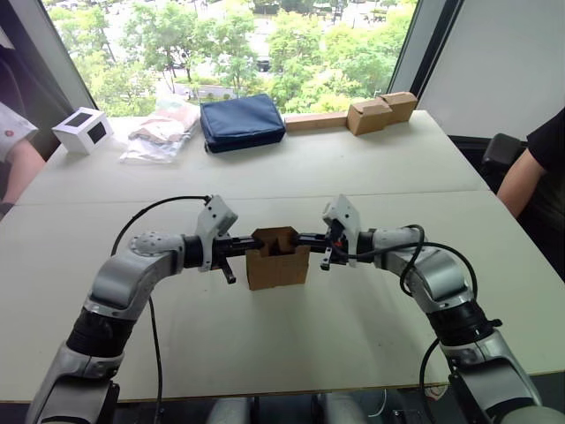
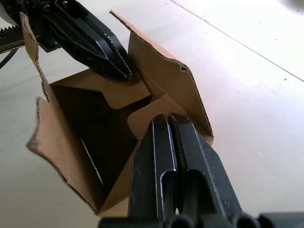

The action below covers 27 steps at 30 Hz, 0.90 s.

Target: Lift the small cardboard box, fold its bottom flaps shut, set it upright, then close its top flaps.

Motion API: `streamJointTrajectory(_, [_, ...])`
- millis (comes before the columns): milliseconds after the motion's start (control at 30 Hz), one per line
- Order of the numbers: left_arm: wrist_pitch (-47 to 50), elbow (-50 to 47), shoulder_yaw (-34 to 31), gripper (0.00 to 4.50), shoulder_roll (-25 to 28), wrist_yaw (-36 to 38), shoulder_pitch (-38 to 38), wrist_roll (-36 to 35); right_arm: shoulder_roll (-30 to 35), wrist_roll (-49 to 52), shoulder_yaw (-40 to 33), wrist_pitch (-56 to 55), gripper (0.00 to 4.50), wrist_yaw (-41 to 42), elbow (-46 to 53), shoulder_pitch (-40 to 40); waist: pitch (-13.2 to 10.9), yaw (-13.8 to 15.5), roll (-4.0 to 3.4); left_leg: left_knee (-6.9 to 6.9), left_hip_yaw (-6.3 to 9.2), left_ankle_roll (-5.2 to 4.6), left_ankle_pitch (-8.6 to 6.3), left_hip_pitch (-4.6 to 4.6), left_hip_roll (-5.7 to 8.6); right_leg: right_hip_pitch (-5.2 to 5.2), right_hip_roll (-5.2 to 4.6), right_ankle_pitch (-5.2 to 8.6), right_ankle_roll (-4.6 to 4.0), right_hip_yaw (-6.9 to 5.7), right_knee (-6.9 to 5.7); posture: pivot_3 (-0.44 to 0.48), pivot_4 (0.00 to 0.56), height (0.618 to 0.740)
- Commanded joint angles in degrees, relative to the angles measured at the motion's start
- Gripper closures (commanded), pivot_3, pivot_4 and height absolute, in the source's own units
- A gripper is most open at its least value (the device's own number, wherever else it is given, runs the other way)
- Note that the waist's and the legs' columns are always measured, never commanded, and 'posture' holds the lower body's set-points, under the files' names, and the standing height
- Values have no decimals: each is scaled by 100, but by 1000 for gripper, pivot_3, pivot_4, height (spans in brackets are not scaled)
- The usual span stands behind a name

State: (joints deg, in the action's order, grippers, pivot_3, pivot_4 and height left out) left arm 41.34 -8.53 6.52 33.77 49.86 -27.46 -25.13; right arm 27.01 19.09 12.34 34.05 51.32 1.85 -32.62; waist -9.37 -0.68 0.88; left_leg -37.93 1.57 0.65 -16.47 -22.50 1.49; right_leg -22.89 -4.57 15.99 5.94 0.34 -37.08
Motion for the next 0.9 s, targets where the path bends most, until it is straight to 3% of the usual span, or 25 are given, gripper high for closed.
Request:
streamJointTrajectory(33, [-122,29,34,4423,12,40,-34,93,-36,-8,-5,-30,4500,65,15,-99,0,-1,0,0,0,0,0,0,0,0,0,0,0,0,0,0,150,740])
streamJointTrajectory(167, [30,-46,-215,4423,43,117,-94,-156,0,85,-90,56,4500,140,112,-103,0,-4,0,0,0,0,0,0,0,0,0,0,0,0,0,0,150,740])
streamJointTrajectory(300, [657,-204,-987,4423,-1,249,-175,-1155,107,327,-345,216,4500,214,302,-100,-1,-6,0,0,1,0,0,-1,-1,-2,-1,0,0,0,0,0,150,740])
streamJointTrajectory(433, [834,-81,-1455,4423,295,344,-242,-1477,80,1110,-1198,646,4500,108,482,-196,-3,0,0,0,2,-1,-1,-3,-1,-3,-3,0,0,0,0,0,150,740])
streamJointTrajectory(600, [288,623,-1405,4423,427,211,-446,-965,340,1806,-1697,1345,4500,46,1056,-97,-3,7,-1,0,3,-1,-1,-2,0,-2,-5,0,0,-1,1,0,150,740])
streamJointTrajectory(733, [-806,1534,-1182,4423,225,-12,-729,-197,787,2018,-1304,1641,4500,267,2178,386,-4,23,1,3,6,-2,-1,-4,0,-1,-6,0,0,-7,6,0,150,740])
streamJointTrajectory(900, [-1301,2792,-942,4423,-2,711,-1150,-8,776,2217,-946,1811,4500,-5,3079,634,-5,3,3,3,4,-3,-1,-5,0,-2,-7,0,0,-6,6,0,150,740])
